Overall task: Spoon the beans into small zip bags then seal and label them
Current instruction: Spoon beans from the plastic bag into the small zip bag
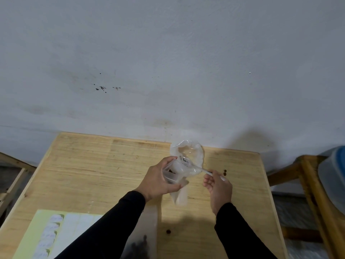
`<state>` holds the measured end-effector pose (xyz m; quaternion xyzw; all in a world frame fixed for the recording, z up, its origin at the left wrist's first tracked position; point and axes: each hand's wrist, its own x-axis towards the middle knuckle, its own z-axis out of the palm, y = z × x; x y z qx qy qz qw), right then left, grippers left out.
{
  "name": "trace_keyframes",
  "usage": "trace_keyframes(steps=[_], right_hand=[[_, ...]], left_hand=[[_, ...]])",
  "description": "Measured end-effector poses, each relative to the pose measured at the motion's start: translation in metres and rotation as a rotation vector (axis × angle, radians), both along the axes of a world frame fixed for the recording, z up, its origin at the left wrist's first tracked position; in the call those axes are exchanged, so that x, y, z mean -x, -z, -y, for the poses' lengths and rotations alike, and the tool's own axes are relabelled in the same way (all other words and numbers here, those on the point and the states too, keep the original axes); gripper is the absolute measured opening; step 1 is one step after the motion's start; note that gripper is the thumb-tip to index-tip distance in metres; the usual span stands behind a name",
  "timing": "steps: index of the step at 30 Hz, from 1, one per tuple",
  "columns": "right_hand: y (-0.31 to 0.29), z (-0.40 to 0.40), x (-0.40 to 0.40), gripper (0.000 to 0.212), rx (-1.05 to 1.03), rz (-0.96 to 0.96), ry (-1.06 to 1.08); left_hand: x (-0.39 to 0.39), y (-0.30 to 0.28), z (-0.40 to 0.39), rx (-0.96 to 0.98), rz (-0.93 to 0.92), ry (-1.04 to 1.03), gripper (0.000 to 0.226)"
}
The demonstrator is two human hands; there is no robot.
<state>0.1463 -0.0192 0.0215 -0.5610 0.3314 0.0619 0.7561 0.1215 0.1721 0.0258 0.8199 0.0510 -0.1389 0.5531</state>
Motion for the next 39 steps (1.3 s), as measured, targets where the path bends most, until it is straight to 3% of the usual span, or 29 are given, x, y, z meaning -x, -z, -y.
trace_keyframes(steps=[24,33,39], right_hand=[[-0.033,0.012,-0.001,0.019,0.036,0.151,-0.015],[-0.049,0.015,0.011,0.02,0.118,0.257,-0.167],[-0.052,0.013,0.014,0.022,0.337,0.41,-0.377]], left_hand=[[-0.003,-0.002,0.003,-0.014,-0.033,0.012,0.097],[-0.007,0.001,0.003,-0.028,-0.052,0.02,0.104],[-0.009,0.002,0.002,-0.059,-0.046,0.028,0.106]])
